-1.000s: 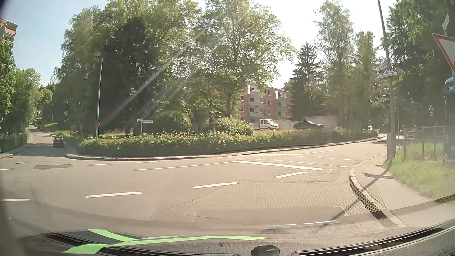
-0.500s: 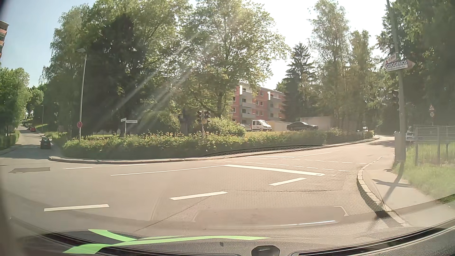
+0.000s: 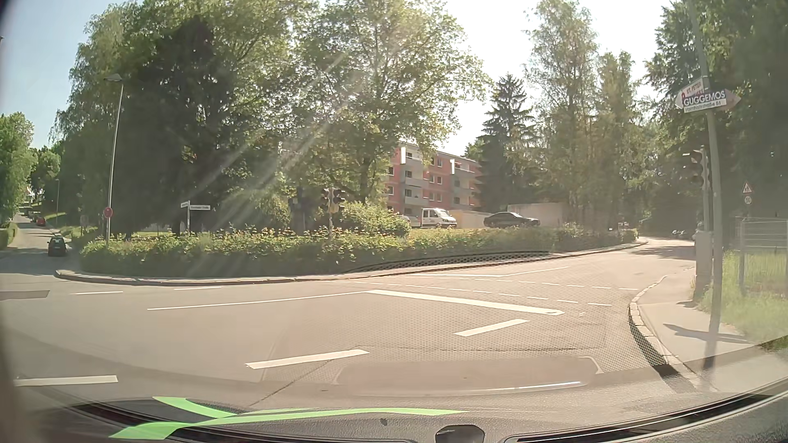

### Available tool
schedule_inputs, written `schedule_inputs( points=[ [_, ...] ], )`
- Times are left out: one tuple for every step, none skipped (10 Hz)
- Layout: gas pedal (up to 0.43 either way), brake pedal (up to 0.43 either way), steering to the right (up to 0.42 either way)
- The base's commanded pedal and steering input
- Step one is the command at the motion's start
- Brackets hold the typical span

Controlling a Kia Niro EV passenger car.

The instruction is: Follow the waypoints while adhering to traffic rules and regulations

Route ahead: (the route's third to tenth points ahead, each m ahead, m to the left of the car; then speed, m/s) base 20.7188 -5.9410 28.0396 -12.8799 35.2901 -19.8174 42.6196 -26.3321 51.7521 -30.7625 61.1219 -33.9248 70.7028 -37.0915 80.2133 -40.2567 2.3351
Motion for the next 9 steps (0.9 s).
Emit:
schedule_inputs(
  points=[
    [0.000, 0.195, 0.091],
    [0.000, 0.195, 0.090],
    [0.000, 0.189, 0.089],
    [0.000, 0.195, 0.089],
    [0.000, 0.189, 0.090],
    [0.000, 0.165, 0.090],
    [0.000, 0.134, 0.090],
    [0.000, 0.067, 0.090],
    [0.000, 0.000, 0.091]
  ],
)
